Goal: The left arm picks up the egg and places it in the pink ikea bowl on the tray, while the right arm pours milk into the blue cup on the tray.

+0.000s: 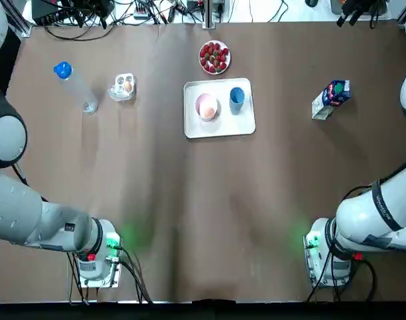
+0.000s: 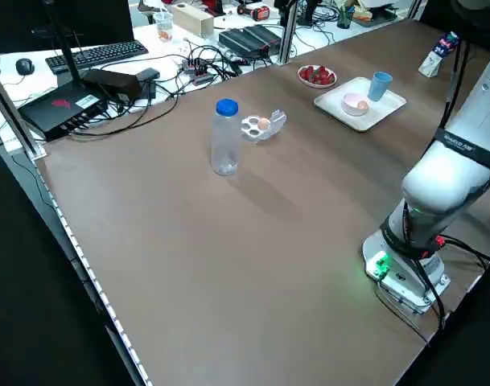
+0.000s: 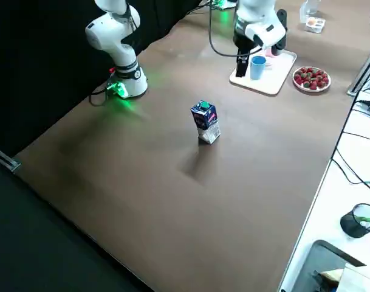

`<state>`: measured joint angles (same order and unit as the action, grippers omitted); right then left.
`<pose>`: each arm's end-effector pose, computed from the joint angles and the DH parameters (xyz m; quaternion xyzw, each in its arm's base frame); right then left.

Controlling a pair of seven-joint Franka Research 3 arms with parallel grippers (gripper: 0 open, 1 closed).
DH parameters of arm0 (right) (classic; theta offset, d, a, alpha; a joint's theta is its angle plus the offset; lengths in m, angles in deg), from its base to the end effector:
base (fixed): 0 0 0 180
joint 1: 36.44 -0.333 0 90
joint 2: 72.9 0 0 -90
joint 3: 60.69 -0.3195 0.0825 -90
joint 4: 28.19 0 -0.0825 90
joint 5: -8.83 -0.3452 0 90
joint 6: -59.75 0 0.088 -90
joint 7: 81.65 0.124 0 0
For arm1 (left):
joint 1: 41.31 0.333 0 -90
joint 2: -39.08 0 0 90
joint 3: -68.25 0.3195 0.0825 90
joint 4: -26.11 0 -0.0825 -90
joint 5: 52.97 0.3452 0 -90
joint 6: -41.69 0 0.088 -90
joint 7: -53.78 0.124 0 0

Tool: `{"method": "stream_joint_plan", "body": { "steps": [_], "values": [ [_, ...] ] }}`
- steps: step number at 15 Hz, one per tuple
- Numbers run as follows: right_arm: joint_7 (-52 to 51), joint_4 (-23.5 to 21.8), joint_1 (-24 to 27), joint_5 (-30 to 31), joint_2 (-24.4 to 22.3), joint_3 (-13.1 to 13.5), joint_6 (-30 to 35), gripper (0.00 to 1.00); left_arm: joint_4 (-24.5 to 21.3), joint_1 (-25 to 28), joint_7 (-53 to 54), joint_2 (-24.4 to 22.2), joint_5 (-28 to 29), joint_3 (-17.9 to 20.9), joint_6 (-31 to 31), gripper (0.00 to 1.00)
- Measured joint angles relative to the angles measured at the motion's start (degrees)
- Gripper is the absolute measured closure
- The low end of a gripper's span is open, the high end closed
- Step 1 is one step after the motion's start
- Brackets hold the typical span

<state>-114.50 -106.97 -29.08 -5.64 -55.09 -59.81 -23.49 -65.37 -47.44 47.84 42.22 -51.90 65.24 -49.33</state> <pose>0.5850 -0.0497 0.5174 -0.9629 -0.2103 0.0646 0.1562 0.5244 -0.0813 0.5727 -0.9991 0.0284 0.0301 0.0119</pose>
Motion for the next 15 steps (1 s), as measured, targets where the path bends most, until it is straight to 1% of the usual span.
{"method": "stream_joint_plan", "body": {
  "steps": [3, 5, 9, 10, 11, 13, 15],
  "values": [
    [10.55, -0.12, -3.84, 4.02, -1.19, -0.02, -0.01, 0.01, -0.01, 0.00, 0.00, 0.00, 0.00, 0.00, 0.00, 0.00],
    [17.71, -0.24, -6.10, 4.96, -1.82, -0.03, -0.05, 0.01, -0.02, 0.00, 0.00, 0.00, 0.00, -0.01, 0.02, 0.00],
    [26.28, -1.75, -8.88, 6.35, -4.18, -0.02, -1.40, 0.03, -0.07, -0.06, 0.01, 0.03, 0.00, -0.12, 0.03, 0.00],
    [27.47, -2.90, -9.70, 7.08, -5.38, -0.02, -1.99, 0.03, -0.14, -0.08, 0.15, 0.11, 0.00, -0.16, 0.04, 0.00],
    [28.73, -6.52, -10.72, 7.90, -8.72, -0.03, -4.46, 0.01, -0.19, -0.08, 0.35, 0.34, 0.00, -0.21, 0.04, 0.00],
    [28.90, -11.42, -10.79, 8.20, -12.84, 0.09, -7.58, 0.00, -0.19, -0.07, 0.38, 0.42, 0.00, -0.22, 0.14, 0.00],
    [28.91, -14.96, -10.73, 8.39, -15.87, 0.51, -9.30, 0.00, -0.13, -0.07, 0.43, 0.37, 0.00, -0.26, 0.17, 0.00]
  ]
}}
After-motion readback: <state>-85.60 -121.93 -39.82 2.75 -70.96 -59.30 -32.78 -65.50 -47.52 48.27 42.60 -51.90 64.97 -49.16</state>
